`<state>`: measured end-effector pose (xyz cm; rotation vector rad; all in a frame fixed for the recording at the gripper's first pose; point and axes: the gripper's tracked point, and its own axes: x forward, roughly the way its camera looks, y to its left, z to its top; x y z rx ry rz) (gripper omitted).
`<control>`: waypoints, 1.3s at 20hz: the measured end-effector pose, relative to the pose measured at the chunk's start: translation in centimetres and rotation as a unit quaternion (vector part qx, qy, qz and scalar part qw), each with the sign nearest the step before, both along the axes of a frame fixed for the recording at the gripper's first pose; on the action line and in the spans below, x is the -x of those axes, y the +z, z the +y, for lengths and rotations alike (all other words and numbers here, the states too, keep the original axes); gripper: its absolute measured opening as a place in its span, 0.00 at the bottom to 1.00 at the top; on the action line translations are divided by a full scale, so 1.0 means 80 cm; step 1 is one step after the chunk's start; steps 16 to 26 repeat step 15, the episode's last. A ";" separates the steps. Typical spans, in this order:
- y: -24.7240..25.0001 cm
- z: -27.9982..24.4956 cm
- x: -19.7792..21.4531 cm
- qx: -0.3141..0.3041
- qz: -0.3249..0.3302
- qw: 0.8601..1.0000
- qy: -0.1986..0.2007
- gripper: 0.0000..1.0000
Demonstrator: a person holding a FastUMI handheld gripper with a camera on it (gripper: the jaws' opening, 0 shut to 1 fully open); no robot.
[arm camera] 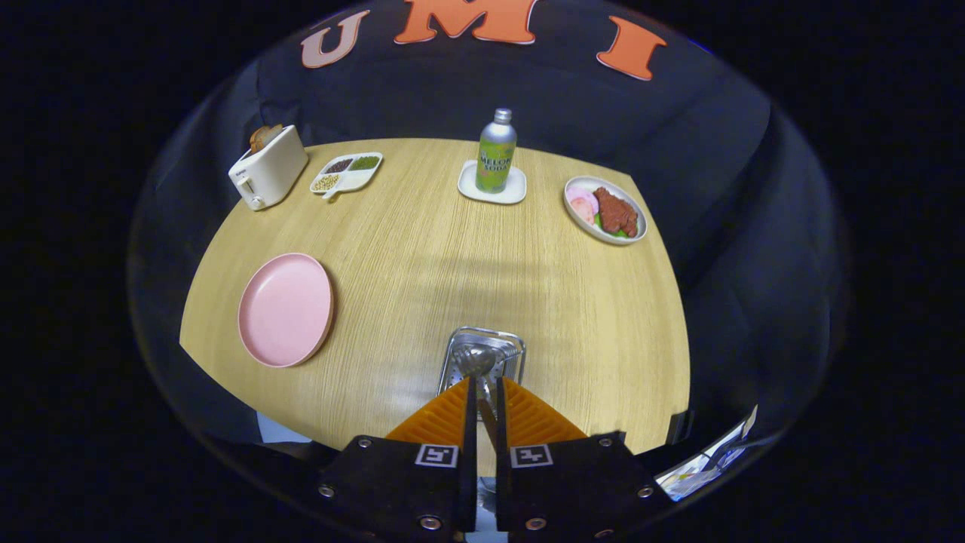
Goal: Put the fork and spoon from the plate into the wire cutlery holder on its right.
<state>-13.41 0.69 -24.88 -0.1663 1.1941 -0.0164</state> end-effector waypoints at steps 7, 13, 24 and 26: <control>0.081 0.014 -0.078 0.005 -0.164 0.986 0.009 0.11; 0.196 0.030 -0.140 -0.029 -0.334 0.942 -0.005 0.08; 0.239 0.038 -0.154 -0.041 -0.388 0.921 -0.001 0.09; 0.239 0.038 -0.154 -0.041 -0.388 0.921 -0.001 0.09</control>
